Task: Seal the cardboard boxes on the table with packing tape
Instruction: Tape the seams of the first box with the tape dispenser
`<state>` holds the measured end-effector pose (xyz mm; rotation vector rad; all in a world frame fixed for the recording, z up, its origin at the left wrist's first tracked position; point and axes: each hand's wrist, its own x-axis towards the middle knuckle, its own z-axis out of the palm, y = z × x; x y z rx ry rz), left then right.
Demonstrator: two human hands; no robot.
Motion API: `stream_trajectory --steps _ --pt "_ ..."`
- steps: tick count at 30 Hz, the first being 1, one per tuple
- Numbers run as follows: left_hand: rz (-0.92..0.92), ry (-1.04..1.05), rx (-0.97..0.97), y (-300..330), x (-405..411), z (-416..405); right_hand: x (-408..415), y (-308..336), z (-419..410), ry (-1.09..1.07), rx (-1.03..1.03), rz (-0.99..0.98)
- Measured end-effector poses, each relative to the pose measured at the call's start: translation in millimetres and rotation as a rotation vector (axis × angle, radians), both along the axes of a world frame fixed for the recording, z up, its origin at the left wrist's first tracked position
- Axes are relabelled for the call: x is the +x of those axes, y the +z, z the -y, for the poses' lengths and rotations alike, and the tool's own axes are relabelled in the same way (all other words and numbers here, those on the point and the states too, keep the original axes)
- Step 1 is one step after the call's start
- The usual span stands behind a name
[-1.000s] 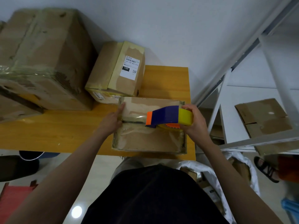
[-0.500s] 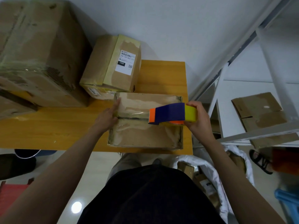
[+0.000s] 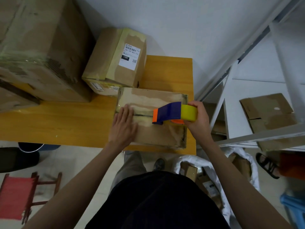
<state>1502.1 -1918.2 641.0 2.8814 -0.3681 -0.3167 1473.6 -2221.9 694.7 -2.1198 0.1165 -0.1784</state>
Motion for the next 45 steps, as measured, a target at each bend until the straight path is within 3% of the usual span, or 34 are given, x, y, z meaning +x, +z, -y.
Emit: stream_trajectory --steps 13,19,24,41,45 --pt "-0.071 -0.038 0.062 -12 -7 18 -5 -18 2 0.047 -0.076 -0.022" --pt "-0.021 -0.09 0.058 -12 3 0 -5 -23 -5 -0.003 0.068 -0.124" --pt "0.008 -0.11 0.047 -11 10 -12 -4 -20 -7 0.028 0.065 -0.141" --pt "0.013 -0.099 -0.018 -8 11 -17 -20 21 42 -0.038 0.051 -0.058" --pt "0.009 -0.096 -0.006 -9 12 -18 -37 25 68 -0.147 0.092 -0.02"
